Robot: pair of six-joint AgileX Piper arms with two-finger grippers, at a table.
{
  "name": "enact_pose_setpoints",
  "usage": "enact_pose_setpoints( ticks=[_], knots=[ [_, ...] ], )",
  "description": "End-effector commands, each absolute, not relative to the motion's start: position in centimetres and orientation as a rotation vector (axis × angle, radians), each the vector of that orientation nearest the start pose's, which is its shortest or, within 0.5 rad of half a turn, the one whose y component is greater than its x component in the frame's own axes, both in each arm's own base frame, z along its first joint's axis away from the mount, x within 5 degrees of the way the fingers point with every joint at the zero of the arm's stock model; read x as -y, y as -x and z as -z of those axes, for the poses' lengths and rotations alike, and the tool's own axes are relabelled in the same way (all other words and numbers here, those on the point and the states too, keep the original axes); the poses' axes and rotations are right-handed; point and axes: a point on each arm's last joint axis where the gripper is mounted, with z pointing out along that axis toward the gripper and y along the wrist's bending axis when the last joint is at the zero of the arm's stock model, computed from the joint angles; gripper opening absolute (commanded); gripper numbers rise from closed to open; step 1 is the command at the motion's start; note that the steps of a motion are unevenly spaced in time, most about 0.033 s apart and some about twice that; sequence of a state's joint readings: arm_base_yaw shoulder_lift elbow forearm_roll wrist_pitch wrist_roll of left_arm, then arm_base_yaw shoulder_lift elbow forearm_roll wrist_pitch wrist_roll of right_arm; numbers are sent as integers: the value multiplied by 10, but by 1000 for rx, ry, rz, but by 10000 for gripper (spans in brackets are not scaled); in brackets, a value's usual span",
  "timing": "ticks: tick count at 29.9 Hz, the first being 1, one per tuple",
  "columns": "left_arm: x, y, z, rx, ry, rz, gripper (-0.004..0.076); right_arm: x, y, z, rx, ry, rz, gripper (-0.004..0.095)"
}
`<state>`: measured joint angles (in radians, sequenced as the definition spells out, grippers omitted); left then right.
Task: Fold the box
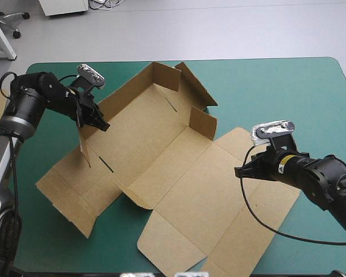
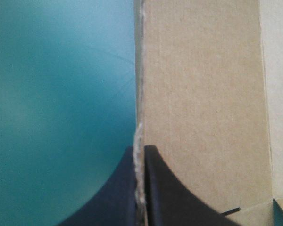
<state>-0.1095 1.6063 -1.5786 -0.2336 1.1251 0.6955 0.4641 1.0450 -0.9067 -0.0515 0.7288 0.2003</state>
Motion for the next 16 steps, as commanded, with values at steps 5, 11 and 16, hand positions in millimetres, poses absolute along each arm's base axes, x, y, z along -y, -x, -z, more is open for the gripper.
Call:
enact_pose_setpoints(
  ticks=[5,11,16],
  knots=[
    [84,-329,-397,-2187,-1037,-26,-14,-89,-189,-350,-2239,331,-282,-34],
    [134,-317,-389,-2106,-1225,-81,-14,-89,-189,-350,-2242,327,-291,-34],
    [161,-305,-369,-2060,-1357,-206,-14,-91,-187,-350,-2250,325,-317,-34]
  ],
)
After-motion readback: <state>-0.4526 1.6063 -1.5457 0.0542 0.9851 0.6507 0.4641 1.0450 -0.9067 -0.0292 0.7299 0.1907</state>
